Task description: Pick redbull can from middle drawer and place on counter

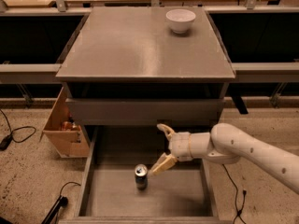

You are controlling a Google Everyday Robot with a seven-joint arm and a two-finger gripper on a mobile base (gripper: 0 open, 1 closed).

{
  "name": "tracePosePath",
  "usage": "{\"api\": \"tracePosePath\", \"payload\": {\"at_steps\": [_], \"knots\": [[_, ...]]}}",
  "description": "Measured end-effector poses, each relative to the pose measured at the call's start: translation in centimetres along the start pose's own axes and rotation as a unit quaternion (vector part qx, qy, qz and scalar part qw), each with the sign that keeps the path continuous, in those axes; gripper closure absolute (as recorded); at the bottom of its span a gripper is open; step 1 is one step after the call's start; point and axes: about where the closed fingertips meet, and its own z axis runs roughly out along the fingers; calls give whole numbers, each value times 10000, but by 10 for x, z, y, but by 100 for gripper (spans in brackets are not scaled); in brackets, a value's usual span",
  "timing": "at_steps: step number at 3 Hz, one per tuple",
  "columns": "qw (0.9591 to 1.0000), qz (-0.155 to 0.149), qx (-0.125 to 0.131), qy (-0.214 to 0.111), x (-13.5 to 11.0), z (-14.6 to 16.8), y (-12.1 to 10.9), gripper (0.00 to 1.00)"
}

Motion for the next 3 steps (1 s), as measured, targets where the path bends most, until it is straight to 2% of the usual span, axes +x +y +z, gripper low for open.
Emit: {"api": "tracePosePath", "payload": {"at_steps": [1,3], "knots": [[9992,124,65,-364,45,39,2,0],[9959,439,3,-789,105,95,33,4]]}}
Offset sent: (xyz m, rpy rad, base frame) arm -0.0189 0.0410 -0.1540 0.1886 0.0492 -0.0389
